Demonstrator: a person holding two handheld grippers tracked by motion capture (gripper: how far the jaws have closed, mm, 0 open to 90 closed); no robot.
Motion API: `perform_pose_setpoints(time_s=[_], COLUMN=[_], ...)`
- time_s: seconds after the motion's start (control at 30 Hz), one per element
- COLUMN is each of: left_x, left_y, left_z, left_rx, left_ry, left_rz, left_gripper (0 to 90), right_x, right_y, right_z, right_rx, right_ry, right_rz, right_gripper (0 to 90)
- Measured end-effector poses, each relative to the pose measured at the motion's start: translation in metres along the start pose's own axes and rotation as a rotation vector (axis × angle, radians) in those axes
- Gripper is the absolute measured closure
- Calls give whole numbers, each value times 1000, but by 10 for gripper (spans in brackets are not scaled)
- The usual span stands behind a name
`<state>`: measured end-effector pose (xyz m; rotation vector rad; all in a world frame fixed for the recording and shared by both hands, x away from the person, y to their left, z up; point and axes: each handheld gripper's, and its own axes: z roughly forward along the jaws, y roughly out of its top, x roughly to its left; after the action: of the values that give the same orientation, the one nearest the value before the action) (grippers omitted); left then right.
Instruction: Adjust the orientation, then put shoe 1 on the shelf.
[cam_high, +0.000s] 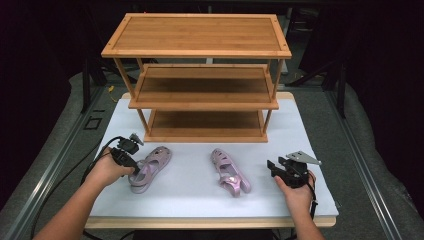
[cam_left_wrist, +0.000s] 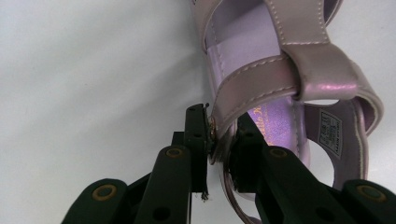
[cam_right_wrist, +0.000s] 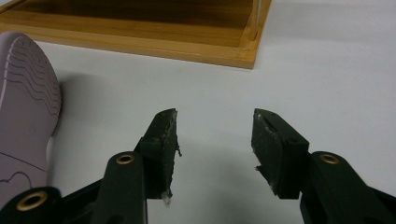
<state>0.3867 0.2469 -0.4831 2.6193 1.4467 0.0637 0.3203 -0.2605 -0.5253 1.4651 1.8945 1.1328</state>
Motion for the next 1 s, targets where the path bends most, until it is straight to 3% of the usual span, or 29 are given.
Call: perform_pose_setpoints(time_s=[0.13,0.4,0.47,0.53,0.6,0.83,1.0], left_x=[-1,2,2,3,3,5,9], left_y=[3,3,3,3,2,-3,-10], left_z=[2,2,2,1,1,-3,-11], left_rx=[25,29,24,16,5,-75,-165], left_ry=[7,-12,-17,6,-9,-35,-59], left_rz=[13,11,9,24,9,2,-25], left_gripper=[786,812,815,819,821,825,826], right_x=[-1,-2,-2,-2,-3,-3,-3], right_y=[0,-1,-1,-1,-1,-1,-1], right_z=[0,1,0,0,0,1,1], right_rx=[-2,4,3,-1,-1,1,0], right_ry=[6,11,14,15,14,14,17], right_rz=[4,15,20,25,27,29,37], right_gripper=[506,505,505,505,505,505,505])
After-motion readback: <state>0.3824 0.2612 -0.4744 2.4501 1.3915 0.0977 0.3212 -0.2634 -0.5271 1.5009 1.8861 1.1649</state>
